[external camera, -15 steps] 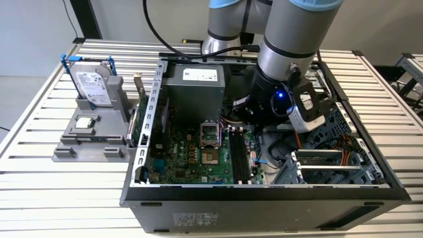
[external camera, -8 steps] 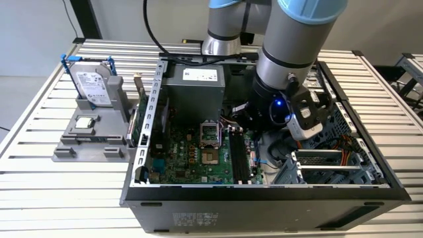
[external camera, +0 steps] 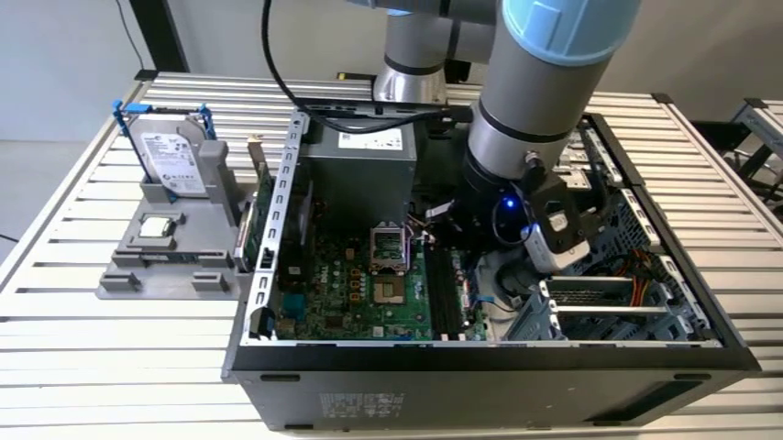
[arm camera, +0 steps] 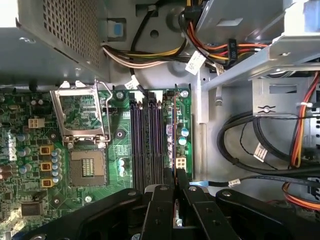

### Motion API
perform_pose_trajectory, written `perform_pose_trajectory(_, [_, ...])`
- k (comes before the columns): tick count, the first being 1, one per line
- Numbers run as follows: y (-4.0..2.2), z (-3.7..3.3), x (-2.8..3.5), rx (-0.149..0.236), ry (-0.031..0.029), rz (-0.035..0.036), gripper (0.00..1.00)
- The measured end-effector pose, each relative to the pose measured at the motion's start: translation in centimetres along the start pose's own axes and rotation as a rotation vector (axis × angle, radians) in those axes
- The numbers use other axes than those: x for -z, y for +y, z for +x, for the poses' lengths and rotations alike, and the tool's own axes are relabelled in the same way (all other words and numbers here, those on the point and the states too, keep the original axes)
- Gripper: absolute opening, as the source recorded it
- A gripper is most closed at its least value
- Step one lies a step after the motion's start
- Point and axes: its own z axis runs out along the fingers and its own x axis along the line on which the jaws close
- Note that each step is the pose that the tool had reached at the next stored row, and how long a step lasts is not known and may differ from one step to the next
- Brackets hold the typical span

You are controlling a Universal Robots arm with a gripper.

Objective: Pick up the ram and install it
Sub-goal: 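Insert the ram into the slot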

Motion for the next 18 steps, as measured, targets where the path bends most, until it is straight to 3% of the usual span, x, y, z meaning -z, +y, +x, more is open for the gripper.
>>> perform_pose_trajectory(13, [-0.22, 0.25, -2.13, 0.011, 0.0006, 0.0000, 0.00])
perform_pose_trajectory(18, [-0.24, 0.25, -2.32, 0.043, 0.0023, -0.0007, 0.00])
